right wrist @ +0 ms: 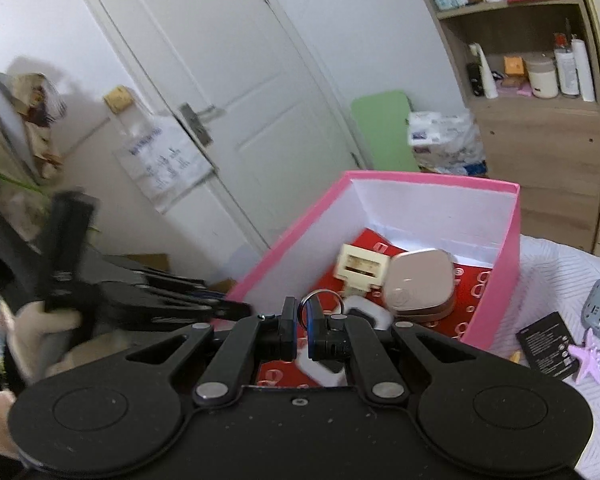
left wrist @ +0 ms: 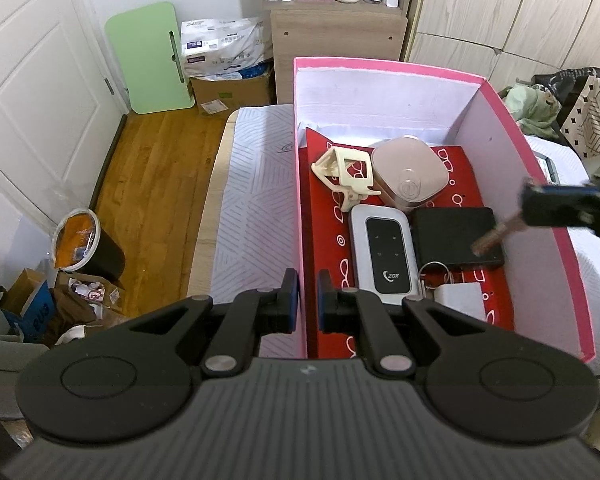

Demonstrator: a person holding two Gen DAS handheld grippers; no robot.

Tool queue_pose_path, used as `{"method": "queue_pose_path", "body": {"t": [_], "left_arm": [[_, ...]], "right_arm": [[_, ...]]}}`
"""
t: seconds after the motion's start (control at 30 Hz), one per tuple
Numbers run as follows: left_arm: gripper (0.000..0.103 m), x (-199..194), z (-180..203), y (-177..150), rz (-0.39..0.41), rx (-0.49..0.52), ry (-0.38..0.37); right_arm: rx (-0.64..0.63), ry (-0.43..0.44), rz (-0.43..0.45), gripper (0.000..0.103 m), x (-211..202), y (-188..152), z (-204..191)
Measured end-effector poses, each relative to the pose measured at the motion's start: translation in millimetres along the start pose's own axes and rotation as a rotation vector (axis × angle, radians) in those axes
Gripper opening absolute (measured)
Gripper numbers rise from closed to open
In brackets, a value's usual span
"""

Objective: Organize rigid objects
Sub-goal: 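Carry the keys into the box onto the black power bank and release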

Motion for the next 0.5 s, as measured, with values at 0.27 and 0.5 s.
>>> {"method": "queue_pose_path", "body": {"t": [0.27, 0.5], "left_arm": [[0.007, -1, 0, 0, -0.005, 0.002, 0.011], [0.007, -1, 0, 0, -0.018, 0.003, 0.013]], "right_arm": [[-0.045, -0.031, -0.074, 0.007, 36, 1, -2], [-0.052, -0.019, -0.101, 0.012, 58, -1, -8]]}}
Point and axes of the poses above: each gripper's, at about its wrist camera, not at the fingertips, and x roughly the way its jaws point, z to its right, y to its top, the point moved 9 cm from there along x, roughly the way its jaws point, and after that the axes turned 5 degrees about -y, right-handed, at the moved point
